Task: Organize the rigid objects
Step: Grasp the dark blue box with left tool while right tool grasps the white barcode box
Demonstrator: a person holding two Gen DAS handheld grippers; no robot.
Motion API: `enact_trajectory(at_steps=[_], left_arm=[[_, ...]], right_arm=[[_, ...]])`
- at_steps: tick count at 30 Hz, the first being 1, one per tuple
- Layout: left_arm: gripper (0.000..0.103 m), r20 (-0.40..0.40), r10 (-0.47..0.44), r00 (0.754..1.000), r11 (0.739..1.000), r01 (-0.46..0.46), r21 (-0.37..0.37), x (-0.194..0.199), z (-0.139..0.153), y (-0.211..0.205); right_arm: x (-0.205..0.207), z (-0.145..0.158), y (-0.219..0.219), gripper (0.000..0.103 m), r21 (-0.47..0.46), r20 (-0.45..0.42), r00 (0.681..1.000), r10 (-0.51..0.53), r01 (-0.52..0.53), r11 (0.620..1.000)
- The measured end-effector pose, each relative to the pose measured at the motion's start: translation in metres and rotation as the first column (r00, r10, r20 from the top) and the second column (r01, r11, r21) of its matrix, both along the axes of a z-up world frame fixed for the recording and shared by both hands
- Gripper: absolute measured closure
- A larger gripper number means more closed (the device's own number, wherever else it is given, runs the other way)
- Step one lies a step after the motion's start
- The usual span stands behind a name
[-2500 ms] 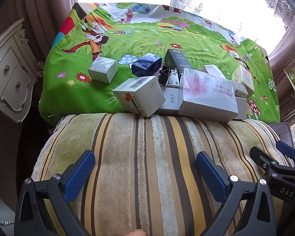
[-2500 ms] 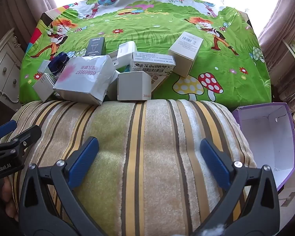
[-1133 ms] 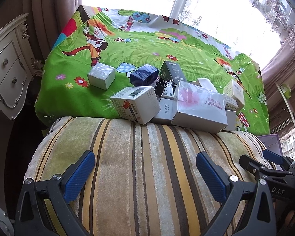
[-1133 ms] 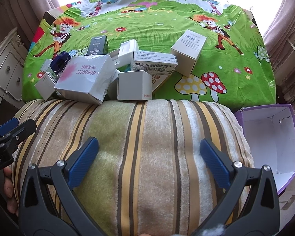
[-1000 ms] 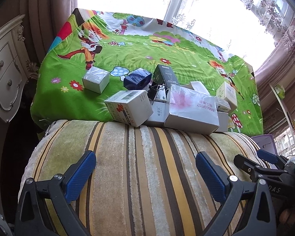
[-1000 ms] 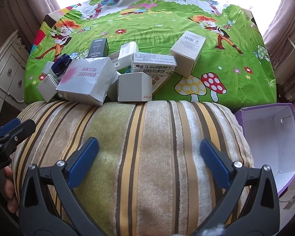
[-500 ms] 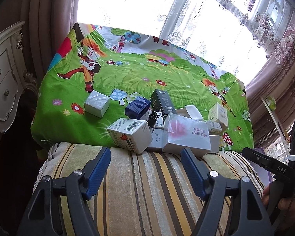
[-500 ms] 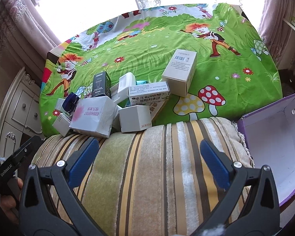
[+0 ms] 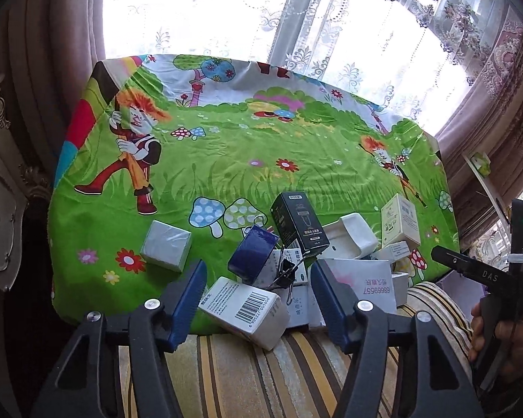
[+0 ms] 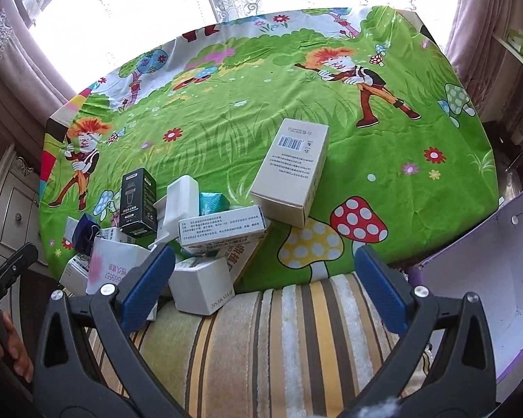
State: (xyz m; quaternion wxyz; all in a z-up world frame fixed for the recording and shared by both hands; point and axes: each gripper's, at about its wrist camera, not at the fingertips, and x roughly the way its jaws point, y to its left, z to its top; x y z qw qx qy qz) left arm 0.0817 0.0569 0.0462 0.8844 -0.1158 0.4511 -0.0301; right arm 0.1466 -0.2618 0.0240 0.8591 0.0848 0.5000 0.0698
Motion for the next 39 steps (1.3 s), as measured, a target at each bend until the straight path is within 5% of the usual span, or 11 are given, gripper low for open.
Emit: enact_trajectory(at_steps=[16,26,28,33,39], left_arm=[[0.051,-0.124,-0.082,0.989,0.997,0.080,-0.016,0.054,-0.042,-0.001],[0.072,-0.161,-0.091,0.983,0.994,0.081,-0.069,0.060,-0.058,0.003],[0.072,-0.158,-0.089,0.983,0.994,0.079,-0.072,0.060,-0.058,0.003],[0.072,-0.153,-0.078,0.985,0.994,0.066,-0.082,0.060,-0.058,0.004],[0.073,-0.127,-0.042,0.991,0.997,0.033,-0.075,0.057,-0.048,0.008]], right_arm=[[0.069,-0.033,-0.002,0.000,-0.058,-0.071,0.996,-0.059,0.055,0.997],[0.091,-0.048,0.006,0.002,-0.111,-0.082,0.995,-0.050,0.041,0.993],[0.095,-0.051,0.006,0.007,-0.116,-0.092,0.994,-0.055,0.044,0.992],[0.097,-0.059,0.005,0.042,-0.085,-0.128,0.991,-0.049,0.038,0.996],[0.091,-0.044,0.003,0.047,-0.077,-0.056,0.997,-0.044,0.040,0.996]])
